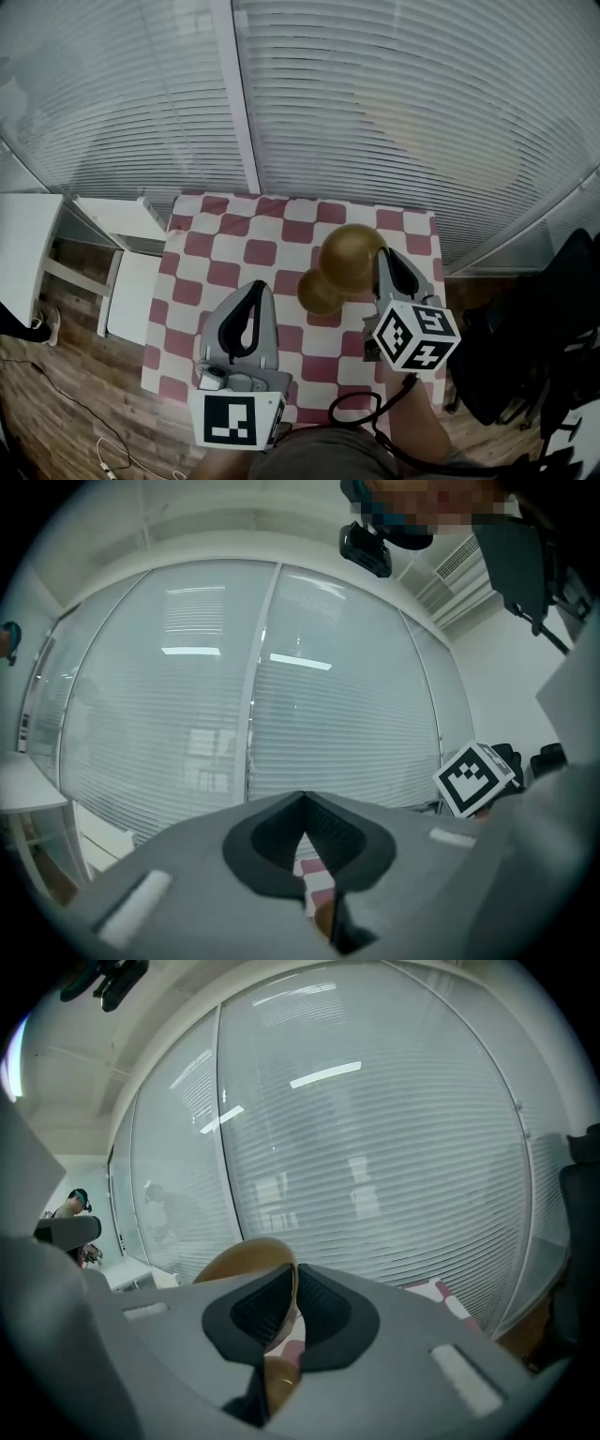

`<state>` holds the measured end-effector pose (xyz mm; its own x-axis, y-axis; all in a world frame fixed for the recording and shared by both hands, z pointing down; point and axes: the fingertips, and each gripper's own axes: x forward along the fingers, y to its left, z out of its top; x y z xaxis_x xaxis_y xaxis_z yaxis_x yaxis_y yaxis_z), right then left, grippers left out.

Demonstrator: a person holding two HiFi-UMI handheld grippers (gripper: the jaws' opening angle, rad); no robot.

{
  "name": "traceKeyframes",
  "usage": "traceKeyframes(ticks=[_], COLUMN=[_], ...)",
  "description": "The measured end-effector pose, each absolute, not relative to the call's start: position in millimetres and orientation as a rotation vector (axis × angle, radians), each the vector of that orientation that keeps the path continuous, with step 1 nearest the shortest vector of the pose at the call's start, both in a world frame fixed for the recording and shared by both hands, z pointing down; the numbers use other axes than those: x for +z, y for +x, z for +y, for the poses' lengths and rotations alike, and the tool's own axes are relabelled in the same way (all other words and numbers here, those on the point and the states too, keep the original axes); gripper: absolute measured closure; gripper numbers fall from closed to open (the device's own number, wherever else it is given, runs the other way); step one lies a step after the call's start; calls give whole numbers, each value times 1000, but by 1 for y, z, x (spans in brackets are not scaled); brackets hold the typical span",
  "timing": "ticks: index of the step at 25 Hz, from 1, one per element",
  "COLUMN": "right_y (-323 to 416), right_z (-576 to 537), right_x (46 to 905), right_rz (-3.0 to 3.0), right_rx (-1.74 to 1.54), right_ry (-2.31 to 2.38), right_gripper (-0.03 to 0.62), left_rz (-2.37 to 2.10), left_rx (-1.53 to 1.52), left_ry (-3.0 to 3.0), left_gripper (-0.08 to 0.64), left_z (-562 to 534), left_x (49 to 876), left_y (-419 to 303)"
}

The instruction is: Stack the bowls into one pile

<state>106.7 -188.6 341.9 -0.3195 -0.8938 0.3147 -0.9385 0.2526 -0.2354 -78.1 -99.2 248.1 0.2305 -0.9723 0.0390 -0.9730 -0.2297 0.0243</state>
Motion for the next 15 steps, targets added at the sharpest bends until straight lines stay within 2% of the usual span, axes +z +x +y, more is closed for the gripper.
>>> traceKeyframes(ticks=[7, 15], right_y=[88, 82], right_z=[-185, -186], right_x=[367, 434], right_rz=[-2353, -2254], right_rx=[603, 699], right_ry=[1717, 1650], right_gripper=[548, 548], left_rz=[-1931, -1916], left_rx=[38, 57], left_ry=[2390, 2337], left_gripper=[560, 560], left_z=[-93, -108], left_x=[265, 303], left_y=[-99, -107])
